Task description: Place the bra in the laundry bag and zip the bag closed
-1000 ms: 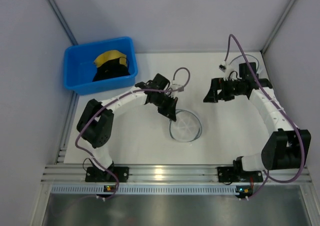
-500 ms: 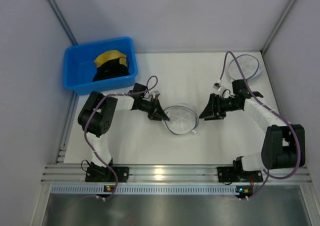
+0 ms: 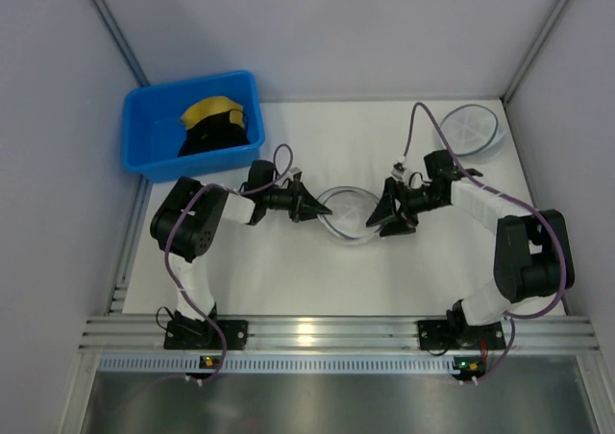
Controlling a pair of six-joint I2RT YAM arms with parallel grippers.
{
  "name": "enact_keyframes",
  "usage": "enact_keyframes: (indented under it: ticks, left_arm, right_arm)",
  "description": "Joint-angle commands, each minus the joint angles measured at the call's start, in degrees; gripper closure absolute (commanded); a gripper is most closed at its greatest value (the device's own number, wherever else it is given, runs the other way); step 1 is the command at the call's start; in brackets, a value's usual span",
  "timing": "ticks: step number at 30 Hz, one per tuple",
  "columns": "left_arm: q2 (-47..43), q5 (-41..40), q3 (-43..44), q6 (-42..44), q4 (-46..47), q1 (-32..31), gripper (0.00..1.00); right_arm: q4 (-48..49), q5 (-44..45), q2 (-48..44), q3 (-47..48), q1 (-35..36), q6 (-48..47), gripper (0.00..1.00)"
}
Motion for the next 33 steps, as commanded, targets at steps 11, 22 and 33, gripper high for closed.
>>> enact_keyframes:
  ticks: [11,22,33]
  left_arm:
    - [0.80,-6.27,-4.74,-20.43,28.65,0.38,1.00]
    - [1.06,-6.98,-5.71,-20.61,30.59,0.03,1.00]
    - [-0.43,-6.11,-7.82,-17.18,28.66,-0.59,1.00]
  right_arm:
    - [8.82,-1.10,5.51,2.62,0.09,12.97,0.29]
    - [10.23,1.62,9.28,5.34,1.14,14.29,0.26]
    - [16.73,0.13,12.19,7.37,1.14,20.44,0.60]
